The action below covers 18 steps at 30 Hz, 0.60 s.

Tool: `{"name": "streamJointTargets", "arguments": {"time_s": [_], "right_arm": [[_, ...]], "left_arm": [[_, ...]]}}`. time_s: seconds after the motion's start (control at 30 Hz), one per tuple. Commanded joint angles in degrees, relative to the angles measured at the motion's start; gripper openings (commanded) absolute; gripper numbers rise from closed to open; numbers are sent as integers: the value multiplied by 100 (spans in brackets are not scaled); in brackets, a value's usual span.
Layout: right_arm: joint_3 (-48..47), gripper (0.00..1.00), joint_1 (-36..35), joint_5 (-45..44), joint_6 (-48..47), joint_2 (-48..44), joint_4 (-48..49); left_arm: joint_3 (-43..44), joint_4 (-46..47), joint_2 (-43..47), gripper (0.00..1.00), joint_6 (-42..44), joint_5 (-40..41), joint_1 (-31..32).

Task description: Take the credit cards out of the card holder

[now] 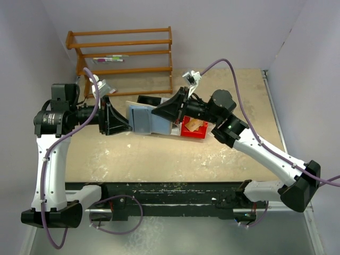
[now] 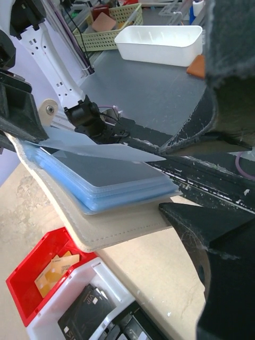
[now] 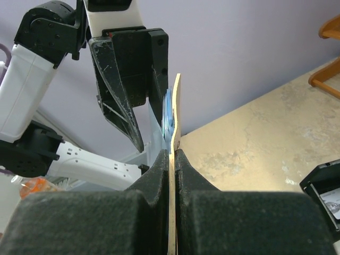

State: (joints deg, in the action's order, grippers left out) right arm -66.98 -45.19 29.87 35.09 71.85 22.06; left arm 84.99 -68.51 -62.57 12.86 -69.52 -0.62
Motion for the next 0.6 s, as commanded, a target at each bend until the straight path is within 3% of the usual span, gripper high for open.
{"name": "streamJointTargets", "arguments": {"time_s": [0.0,0.1,0.27,0.57], "right_arm": [[-11,0,71,303,246,-208,654],[26,0,83,393,318,-208,761],[65,0,106,471,328,-241,782],[81,0,116,599,391,-216,852]], "left_arm": [[223,-92,-5,43,341,23,13],[195,99,8,43,164,66,16],[300,170,24,59,122,410,17],[376,378,53,63,-124,729,11]]}}
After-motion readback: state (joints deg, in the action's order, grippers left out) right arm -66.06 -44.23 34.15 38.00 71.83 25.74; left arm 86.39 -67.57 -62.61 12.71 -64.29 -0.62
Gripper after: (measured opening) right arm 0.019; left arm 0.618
